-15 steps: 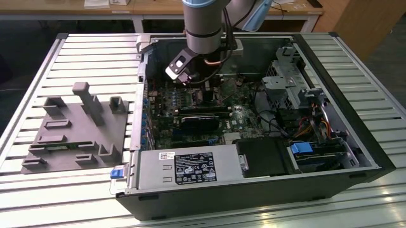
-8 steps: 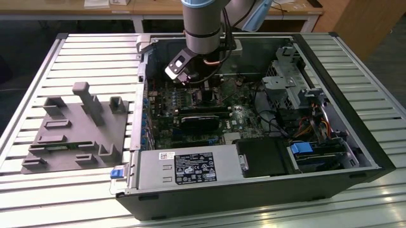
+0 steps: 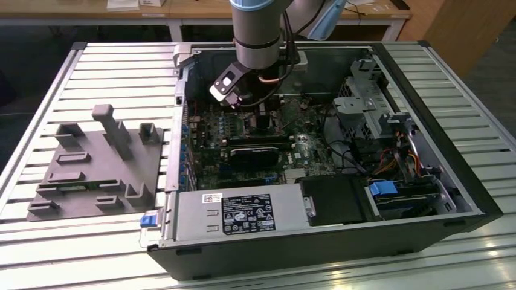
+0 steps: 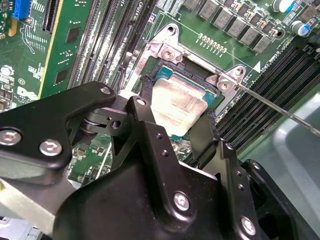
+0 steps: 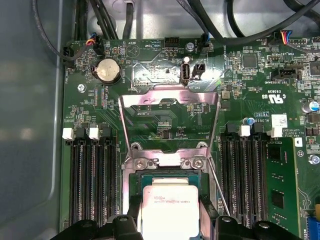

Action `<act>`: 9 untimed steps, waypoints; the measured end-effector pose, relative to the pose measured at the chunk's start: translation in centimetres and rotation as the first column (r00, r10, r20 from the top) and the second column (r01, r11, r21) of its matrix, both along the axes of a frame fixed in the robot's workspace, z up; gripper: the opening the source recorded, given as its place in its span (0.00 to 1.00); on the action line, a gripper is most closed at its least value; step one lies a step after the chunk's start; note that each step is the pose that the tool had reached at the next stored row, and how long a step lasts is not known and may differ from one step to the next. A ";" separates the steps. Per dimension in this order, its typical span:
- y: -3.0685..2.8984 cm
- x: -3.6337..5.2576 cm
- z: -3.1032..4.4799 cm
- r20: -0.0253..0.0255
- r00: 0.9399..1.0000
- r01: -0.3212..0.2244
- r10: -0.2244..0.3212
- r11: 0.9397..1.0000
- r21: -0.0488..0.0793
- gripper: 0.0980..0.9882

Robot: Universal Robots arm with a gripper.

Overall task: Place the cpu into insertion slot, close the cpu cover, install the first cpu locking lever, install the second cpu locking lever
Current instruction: 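Place the cpu into insertion slot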

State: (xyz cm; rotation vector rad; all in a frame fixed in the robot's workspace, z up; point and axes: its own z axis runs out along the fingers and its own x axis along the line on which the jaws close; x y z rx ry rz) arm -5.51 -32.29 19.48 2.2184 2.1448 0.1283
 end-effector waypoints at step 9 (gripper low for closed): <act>0.00 0.07 -0.02 0.000 1.000 0.000 0.000 1.000 0.000 0.49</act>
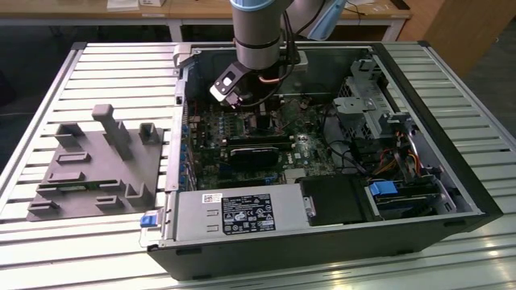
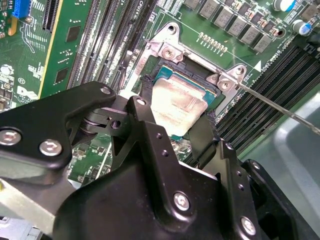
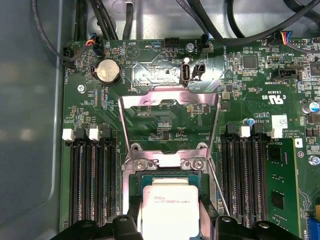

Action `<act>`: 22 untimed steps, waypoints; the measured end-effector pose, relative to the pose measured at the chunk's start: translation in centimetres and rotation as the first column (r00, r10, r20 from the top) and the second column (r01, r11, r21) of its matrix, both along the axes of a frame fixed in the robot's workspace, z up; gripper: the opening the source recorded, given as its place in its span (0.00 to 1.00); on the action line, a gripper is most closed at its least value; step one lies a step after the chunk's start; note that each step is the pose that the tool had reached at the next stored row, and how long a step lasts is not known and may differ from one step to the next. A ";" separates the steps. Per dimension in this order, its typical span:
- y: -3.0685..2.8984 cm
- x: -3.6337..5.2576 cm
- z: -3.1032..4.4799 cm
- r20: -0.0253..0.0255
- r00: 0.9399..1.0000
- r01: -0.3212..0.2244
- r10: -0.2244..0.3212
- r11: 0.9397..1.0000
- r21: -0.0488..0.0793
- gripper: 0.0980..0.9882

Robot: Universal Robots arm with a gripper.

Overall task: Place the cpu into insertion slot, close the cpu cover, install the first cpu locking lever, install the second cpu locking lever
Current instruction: 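Place the cpu into insertion slot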

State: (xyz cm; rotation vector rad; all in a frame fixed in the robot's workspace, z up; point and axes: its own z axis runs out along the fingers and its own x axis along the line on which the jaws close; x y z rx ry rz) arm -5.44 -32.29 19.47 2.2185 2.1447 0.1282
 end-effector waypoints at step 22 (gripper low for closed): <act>0.00 0.01 0.57 0.000 1.000 0.000 0.000 1.000 0.000 0.57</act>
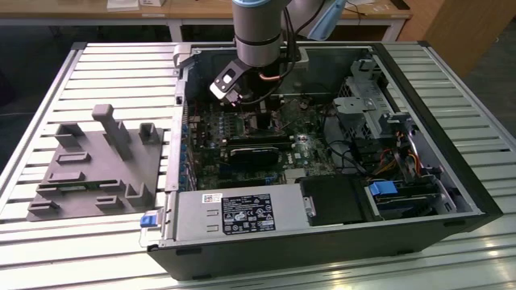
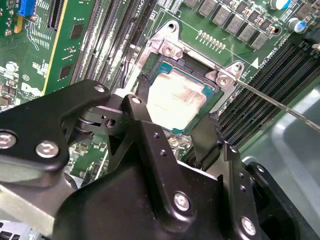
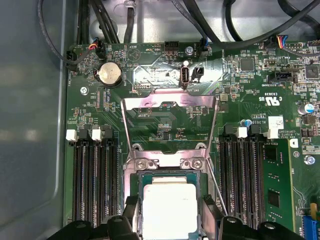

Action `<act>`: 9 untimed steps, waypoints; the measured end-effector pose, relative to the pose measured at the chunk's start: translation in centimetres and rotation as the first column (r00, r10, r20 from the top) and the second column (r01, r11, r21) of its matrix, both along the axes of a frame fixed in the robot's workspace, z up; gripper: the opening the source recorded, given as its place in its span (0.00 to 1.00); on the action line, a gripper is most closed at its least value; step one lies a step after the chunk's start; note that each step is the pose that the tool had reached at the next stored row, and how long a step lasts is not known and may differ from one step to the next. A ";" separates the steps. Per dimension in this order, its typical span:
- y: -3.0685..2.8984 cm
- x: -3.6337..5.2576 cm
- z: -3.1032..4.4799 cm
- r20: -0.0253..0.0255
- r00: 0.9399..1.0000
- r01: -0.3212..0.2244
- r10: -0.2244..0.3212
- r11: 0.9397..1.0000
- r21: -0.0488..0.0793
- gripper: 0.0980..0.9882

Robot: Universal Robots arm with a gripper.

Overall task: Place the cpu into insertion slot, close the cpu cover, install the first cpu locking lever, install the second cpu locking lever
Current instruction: 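Place the cpu into insertion slot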

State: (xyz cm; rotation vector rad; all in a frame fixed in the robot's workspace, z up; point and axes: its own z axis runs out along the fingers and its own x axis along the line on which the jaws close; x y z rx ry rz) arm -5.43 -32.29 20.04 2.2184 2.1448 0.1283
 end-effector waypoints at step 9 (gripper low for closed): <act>0.00 0.00 0.00 0.000 1.000 0.000 0.000 1.000 0.000 0.22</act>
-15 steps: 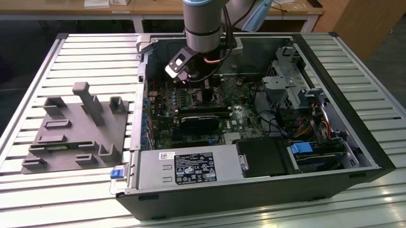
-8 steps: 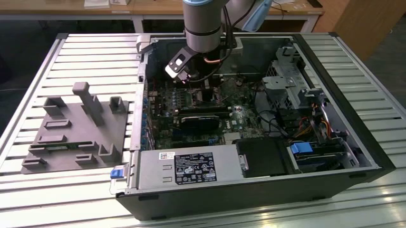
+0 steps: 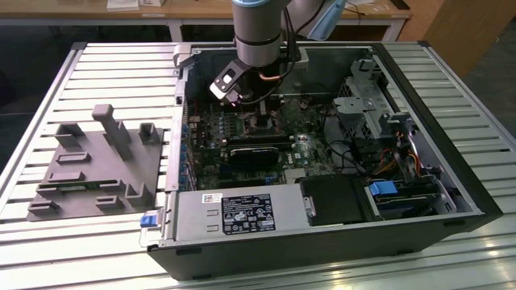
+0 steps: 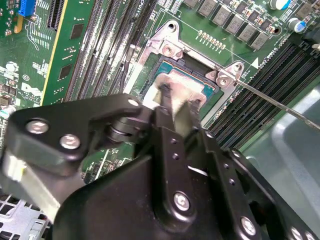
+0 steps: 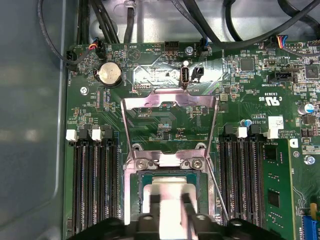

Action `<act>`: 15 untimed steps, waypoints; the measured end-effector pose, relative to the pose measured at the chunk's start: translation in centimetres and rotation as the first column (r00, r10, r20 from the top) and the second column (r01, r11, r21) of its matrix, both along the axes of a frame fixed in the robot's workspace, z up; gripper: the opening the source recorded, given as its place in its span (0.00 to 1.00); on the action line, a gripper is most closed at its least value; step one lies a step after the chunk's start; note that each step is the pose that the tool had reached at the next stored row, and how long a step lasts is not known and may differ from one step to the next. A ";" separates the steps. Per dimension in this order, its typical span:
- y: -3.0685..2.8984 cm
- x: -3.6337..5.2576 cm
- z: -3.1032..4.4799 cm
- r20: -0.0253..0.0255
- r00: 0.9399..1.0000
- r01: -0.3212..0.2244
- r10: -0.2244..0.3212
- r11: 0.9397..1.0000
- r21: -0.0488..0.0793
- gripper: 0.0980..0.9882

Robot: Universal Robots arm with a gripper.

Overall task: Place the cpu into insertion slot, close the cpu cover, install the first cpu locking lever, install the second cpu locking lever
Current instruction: 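Place the cpu into insertion slot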

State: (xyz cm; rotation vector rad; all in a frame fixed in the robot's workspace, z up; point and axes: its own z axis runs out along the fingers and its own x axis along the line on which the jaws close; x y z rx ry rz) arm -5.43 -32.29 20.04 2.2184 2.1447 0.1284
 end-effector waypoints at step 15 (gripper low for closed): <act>0.00 0.00 0.68 0.000 1.000 0.000 0.000 1.000 0.000 0.01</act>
